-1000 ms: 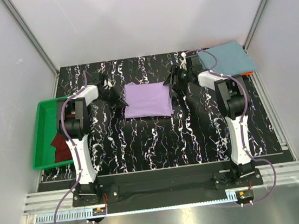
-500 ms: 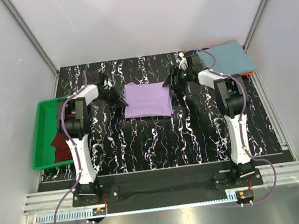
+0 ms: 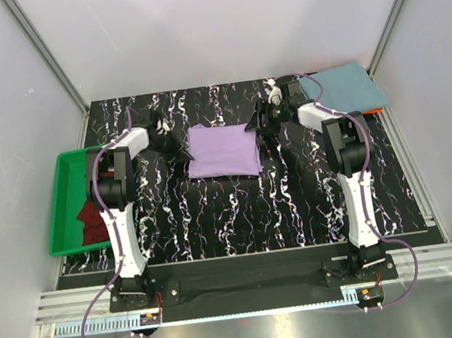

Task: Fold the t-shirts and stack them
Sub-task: Fold the tshirt, then neatly place the folded tshirt to the corner

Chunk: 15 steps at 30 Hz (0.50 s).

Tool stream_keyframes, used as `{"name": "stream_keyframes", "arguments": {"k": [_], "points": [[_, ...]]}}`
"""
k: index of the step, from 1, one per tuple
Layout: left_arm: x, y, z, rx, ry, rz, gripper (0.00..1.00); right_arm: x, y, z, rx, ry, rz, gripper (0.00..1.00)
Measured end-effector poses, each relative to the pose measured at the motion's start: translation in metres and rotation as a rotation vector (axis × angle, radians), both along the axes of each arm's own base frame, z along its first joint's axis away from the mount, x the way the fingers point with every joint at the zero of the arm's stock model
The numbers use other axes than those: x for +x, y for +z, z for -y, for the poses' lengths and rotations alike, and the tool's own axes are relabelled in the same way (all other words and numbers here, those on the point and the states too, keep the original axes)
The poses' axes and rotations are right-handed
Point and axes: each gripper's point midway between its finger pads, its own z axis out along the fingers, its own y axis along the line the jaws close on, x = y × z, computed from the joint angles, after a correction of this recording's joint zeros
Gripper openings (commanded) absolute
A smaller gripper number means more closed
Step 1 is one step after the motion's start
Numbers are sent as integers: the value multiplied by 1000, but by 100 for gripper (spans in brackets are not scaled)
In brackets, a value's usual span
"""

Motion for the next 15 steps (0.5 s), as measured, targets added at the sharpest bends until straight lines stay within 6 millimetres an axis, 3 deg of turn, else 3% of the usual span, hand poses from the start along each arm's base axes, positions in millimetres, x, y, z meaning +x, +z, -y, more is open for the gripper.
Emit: {"name": "stream_keyframes", "arguments": {"k": [2, 7, 9, 12, 13, 15], "points": [[0, 0, 0, -1, 0, 0, 0, 0, -1, -1, -2, 5, -4, 69], [0, -1, 0, -11, -1, 3, 0, 0, -6, -6, -7, 17, -11, 51], [0, -1, 1, -21, -1, 9, 0, 1, -9, -8, -10, 23, -17, 41], [-1, 0, 1, -29, -1, 21, 0, 0, -15, -13, -16, 34, -23, 16], [-1, 0, 2, -32, -1, 25, 0, -1, -16, -15, -11, 38, -30, 0], [-2, 1, 2, -36, -1, 34, 11, -3, -18, -15, -19, 39, -37, 0]]}}
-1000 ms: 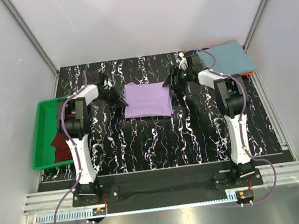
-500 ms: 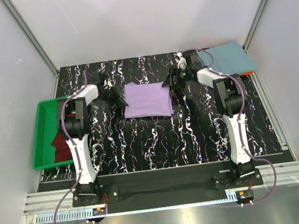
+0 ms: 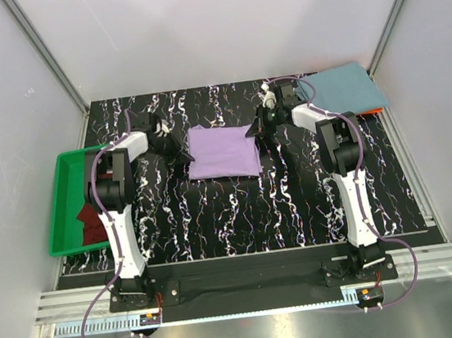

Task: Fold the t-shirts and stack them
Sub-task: Neatly place the folded tshirt to the corner

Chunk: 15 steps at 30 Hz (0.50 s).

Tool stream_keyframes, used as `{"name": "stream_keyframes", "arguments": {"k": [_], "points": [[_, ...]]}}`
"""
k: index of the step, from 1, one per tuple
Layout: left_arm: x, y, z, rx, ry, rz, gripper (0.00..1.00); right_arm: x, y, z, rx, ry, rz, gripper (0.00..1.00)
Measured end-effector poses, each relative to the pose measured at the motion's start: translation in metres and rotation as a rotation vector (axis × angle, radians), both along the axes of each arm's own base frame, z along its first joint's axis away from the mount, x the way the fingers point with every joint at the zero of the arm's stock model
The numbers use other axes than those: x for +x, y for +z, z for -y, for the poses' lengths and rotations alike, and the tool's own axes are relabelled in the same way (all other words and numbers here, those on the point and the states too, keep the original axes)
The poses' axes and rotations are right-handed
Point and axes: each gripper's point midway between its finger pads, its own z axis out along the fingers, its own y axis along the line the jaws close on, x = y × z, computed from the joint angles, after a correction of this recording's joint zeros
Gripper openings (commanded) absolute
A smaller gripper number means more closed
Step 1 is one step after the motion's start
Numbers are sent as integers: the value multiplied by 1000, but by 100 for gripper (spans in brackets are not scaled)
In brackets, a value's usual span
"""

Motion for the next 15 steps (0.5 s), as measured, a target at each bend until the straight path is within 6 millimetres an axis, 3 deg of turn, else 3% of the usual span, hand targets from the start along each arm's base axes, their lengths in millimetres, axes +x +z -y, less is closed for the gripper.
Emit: {"name": "stream_keyframes", "arguments": {"k": [1, 6, 10, 15], "points": [[-2, 0, 0, 1, 0, 0, 22, -1, 0, 0, -5, 3, -3, 0], [-17, 10, -5, 54, 10, -16, 44, -2, 6, 14, -105, 22, -13, 0], [-30, 39, -10, 88, 12, 30, 46, 6, 9, 36, -219, 36, 32, 0], [-65, 83, -15, 82, 3, 138, 46, 9, 2, 74, -343, 38, 61, 0]]}}
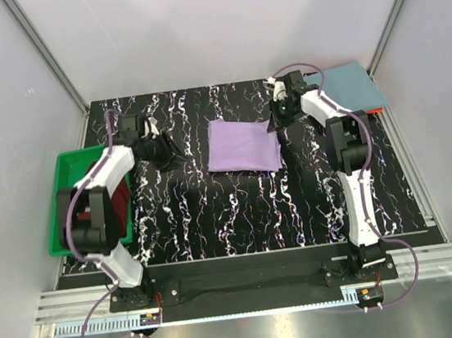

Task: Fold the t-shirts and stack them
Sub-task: Neatly place the folded tshirt to the corner

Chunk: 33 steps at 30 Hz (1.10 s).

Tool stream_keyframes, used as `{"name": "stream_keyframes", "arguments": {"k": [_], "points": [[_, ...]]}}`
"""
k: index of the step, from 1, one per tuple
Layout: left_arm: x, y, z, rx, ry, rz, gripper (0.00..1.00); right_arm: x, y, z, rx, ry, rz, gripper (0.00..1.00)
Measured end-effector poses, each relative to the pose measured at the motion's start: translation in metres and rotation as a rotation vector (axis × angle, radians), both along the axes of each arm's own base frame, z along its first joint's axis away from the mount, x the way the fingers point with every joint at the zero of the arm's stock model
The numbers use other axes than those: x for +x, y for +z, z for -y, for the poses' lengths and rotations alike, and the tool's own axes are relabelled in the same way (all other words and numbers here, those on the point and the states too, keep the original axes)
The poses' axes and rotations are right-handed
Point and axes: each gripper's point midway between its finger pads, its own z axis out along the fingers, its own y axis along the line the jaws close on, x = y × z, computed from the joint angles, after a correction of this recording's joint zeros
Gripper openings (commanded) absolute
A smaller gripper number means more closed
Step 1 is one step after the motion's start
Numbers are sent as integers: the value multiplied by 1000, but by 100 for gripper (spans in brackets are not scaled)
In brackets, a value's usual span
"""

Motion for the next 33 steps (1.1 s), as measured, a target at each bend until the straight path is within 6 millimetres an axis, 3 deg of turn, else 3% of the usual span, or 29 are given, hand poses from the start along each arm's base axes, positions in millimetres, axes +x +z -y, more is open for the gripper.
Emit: {"name": "stream_keyframes", "arguments": {"k": [4, 9, 16, 24, 33], "points": [[-20, 15, 2, -33, -16, 73, 47, 5, 10, 36, -135, -10, 59, 0], [-35, 11, 2, -37, -34, 76, 47, 9, 41, 64, -237, -7, 143, 0], [-37, 10, 1, -32, -50, 96, 48, 14, 87, 79, -301, 0, 254, 0], [-37, 13, 2, -33, -66, 115, 49, 21, 111, 104, -404, 2, 307, 0], [-38, 15, 4, -47, -78, 116, 50, 45, 178, 143, -503, -25, 427, 0]]}}
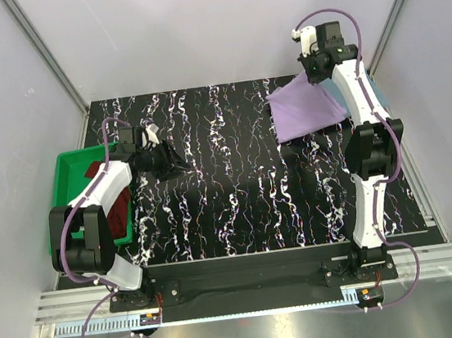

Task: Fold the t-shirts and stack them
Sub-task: Neatly place the folded tshirt to the corner

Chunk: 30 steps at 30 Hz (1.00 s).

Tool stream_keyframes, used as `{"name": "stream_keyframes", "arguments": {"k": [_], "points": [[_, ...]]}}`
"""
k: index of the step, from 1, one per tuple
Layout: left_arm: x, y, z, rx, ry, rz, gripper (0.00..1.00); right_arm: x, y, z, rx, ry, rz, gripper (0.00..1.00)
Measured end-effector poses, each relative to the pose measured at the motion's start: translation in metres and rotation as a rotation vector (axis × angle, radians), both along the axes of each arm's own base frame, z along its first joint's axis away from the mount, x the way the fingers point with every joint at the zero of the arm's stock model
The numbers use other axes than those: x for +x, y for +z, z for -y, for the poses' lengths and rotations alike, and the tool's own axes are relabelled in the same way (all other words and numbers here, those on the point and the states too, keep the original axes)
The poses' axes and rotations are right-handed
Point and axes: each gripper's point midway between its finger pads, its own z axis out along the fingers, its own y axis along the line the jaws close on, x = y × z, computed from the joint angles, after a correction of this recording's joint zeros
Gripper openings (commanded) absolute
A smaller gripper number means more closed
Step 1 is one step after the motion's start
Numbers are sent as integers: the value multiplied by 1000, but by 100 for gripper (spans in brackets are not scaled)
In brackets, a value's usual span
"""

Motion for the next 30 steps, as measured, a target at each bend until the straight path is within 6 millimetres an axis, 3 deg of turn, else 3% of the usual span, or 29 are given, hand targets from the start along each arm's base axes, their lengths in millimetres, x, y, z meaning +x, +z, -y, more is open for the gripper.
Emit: {"name": "stream_keyframes", "arguments": {"k": [9, 14, 18, 24, 30], "points": [[-1, 3, 2, -25, -12, 3, 51, 13, 45, 32, -63, -13, 82, 0], [1, 6, 3, -38, -18, 11, 51, 11, 55, 48, -62, -7, 91, 0], [0, 6, 3, -42, -19, 11, 52, 17, 59, 71, -75, -19, 113, 0], [0, 8, 5, -56, -25, 13, 53, 33, 39, 119, -93, -69, 122, 0], [0, 7, 5, -59, -29, 8, 53, 67, -13, 160, -104, -123, 157, 0]]}}
